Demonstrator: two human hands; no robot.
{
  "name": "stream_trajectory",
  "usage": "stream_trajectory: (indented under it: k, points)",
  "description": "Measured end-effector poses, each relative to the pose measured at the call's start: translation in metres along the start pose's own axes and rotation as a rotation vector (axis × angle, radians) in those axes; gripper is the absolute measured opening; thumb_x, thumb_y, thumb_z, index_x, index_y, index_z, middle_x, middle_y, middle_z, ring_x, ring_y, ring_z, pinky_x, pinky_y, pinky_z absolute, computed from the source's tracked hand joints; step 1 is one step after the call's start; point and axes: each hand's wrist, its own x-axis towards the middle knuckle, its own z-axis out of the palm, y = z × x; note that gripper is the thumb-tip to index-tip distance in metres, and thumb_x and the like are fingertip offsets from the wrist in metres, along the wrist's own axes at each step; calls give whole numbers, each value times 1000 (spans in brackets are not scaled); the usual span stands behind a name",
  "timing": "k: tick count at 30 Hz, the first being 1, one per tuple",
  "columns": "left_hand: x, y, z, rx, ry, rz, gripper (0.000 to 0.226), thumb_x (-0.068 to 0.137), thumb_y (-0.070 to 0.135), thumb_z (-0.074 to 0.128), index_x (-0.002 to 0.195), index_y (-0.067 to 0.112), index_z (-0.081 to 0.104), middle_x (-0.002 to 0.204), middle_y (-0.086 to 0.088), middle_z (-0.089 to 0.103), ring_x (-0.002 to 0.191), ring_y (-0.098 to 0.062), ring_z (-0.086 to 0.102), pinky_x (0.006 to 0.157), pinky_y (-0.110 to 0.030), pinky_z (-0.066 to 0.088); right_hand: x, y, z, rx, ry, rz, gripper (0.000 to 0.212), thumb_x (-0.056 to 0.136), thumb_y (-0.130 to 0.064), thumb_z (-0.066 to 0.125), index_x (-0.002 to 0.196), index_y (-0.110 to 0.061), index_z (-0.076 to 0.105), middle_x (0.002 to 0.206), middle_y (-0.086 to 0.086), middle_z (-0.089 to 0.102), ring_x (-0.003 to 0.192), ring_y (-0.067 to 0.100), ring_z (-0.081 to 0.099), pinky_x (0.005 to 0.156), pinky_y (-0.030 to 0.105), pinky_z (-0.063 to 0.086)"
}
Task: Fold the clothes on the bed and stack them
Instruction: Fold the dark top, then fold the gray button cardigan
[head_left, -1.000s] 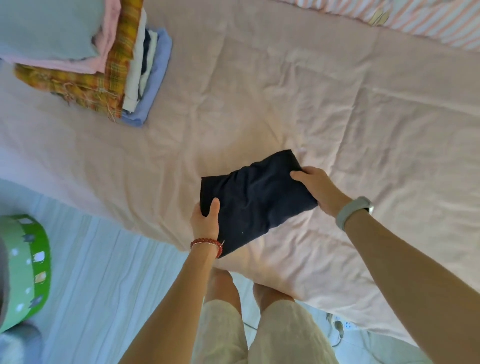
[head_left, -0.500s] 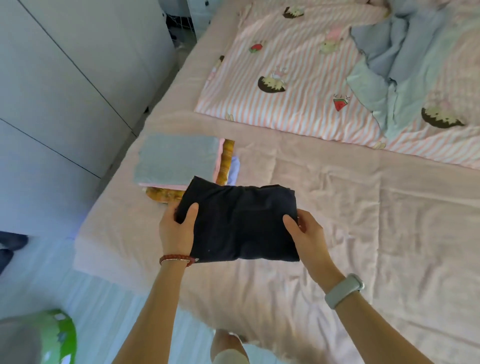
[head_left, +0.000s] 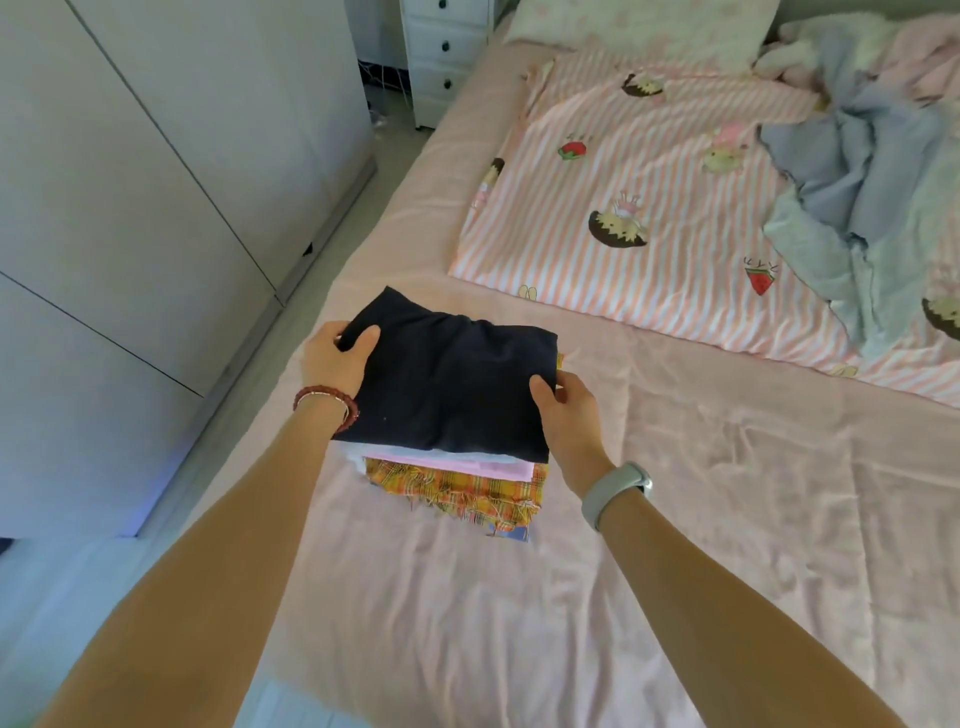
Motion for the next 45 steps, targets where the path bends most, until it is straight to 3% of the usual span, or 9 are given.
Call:
stream_trajectory:
  k: [6,8,10,12,17,20,26,30,45]
  points:
    - [7,-29,32,202,-138,-63,47,94,26,51,137,12,39,140,-14,41,124,-34,42,103,-44,34,25,28,1,-278,48,218,41,95,-32,46,131,-11,42,116,9,53,99,26,53,80,36,47]
    - [-3,-31,36,402,22,167,47,94,27,48,139,15,39,145,-13,35,130,-36,34,106,-50,28,20,33,2,-476,212,33,45,93,-28,48,134,-13,39,129,10,45,114,27,47,94,40,43]
    - [-15,-30,41,553,113,465,45,92,30,45,135,17,45,142,-15,41,130,-37,37,105,-56,26,15,33,8,-700,339,-409,42,91,-20,46,132,-12,45,129,11,49,118,26,43,99,43,38]
    - [-24,-30,53,669,21,636,48,89,36,39,133,19,48,140,-15,44,128,-38,40,102,-60,27,19,37,16,-949,255,-684,46,87,-22,39,131,-15,50,132,10,52,124,27,42,102,49,36]
    - [-30,-37,72,925,-326,480,64,89,54,20,146,27,27,153,-14,24,139,-39,22,106,-65,17,31,53,17,-1255,-123,-449,52,95,-40,22,143,-26,34,153,9,26,141,31,23,108,56,28]
    - [-27,-22,68,916,-365,430,60,95,49,34,148,33,12,158,-5,1,144,-31,0,112,-58,3,33,47,5,-1180,-216,-475,52,99,-40,25,149,-27,14,158,3,-1,145,26,-4,115,47,7]
    - [-76,49,57,829,-317,477,54,96,37,41,146,25,25,155,-5,17,143,-28,9,113,-56,6,-21,22,-61,-839,-57,-423,43,99,-27,35,141,-20,37,153,0,26,144,19,10,117,37,10]
    - [-149,101,79,711,-330,642,51,94,32,45,141,17,35,145,-8,36,135,-27,31,110,-53,26,-80,26,-154,-742,106,-312,47,92,-34,30,133,-19,49,137,-1,50,136,19,32,112,33,22]
    - [-634,206,282,508,-761,1120,44,94,26,46,137,19,41,140,-2,43,128,-23,40,102,-35,31,-433,231,-536,-491,822,115,35,97,-23,43,130,-18,51,132,0,53,125,21,43,102,31,32]
